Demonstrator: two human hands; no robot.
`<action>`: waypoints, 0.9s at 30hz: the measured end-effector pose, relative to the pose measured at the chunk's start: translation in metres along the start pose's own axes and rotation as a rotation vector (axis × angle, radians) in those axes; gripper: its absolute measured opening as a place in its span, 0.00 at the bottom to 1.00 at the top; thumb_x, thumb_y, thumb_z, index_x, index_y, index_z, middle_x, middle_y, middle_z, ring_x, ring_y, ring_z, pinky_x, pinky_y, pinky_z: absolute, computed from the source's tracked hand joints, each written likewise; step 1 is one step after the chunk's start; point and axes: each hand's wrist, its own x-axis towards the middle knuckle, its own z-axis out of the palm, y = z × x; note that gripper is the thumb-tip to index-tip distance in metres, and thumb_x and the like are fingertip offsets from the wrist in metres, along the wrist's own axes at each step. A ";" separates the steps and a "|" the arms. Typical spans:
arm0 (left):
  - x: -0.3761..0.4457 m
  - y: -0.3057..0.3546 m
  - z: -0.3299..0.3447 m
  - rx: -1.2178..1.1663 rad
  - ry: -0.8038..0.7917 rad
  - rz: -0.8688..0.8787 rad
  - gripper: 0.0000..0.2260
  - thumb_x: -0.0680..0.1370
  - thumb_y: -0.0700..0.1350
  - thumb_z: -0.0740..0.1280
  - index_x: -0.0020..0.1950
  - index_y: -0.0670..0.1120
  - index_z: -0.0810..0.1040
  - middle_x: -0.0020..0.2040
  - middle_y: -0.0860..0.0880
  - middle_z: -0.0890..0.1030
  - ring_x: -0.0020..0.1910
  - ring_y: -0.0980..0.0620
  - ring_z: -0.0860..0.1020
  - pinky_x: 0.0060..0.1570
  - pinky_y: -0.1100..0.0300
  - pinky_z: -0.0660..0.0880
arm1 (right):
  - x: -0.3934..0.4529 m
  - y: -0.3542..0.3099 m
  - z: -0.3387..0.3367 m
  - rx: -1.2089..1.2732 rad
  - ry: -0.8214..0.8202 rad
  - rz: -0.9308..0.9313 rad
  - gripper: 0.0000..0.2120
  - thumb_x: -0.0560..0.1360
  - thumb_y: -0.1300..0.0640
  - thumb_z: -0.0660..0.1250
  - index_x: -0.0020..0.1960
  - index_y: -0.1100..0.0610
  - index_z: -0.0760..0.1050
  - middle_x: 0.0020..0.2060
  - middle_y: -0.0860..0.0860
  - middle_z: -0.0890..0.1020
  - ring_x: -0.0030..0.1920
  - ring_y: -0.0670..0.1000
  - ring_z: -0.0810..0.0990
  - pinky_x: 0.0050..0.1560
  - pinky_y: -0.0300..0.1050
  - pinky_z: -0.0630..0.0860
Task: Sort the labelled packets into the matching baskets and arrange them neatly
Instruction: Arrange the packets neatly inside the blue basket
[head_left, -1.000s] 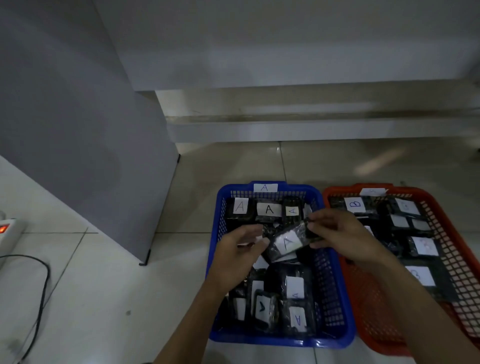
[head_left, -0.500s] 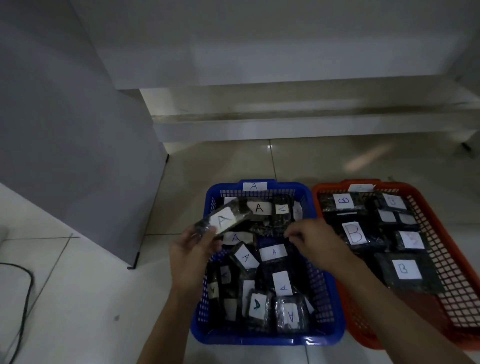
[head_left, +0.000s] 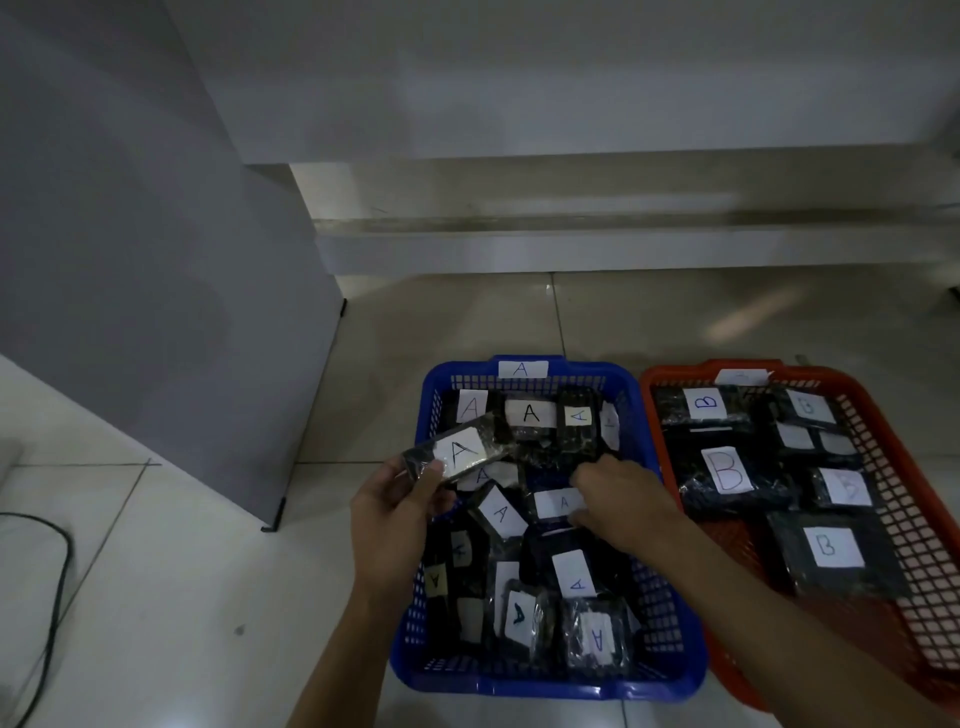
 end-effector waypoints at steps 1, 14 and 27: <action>0.000 0.000 0.000 0.008 0.003 0.005 0.08 0.77 0.39 0.70 0.55 0.40 0.81 0.47 0.44 0.86 0.37 0.49 0.81 0.40 0.60 0.81 | -0.002 -0.001 0.001 -0.026 0.009 0.008 0.14 0.79 0.51 0.68 0.59 0.59 0.75 0.56 0.57 0.79 0.54 0.58 0.80 0.50 0.50 0.77; -0.003 -0.001 0.001 0.070 0.006 0.027 0.08 0.78 0.40 0.70 0.56 0.44 0.81 0.46 0.45 0.86 0.36 0.52 0.82 0.37 0.64 0.80 | 0.004 0.006 -0.004 -0.052 -0.059 -0.153 0.15 0.79 0.48 0.67 0.59 0.58 0.76 0.55 0.57 0.79 0.53 0.58 0.80 0.43 0.47 0.72; -0.002 -0.004 -0.001 0.088 0.011 0.013 0.09 0.77 0.42 0.71 0.57 0.44 0.81 0.47 0.46 0.86 0.39 0.48 0.83 0.42 0.59 0.80 | -0.003 0.005 0.012 -0.047 0.057 -0.055 0.12 0.77 0.63 0.66 0.60 0.58 0.74 0.55 0.57 0.80 0.52 0.59 0.82 0.47 0.50 0.77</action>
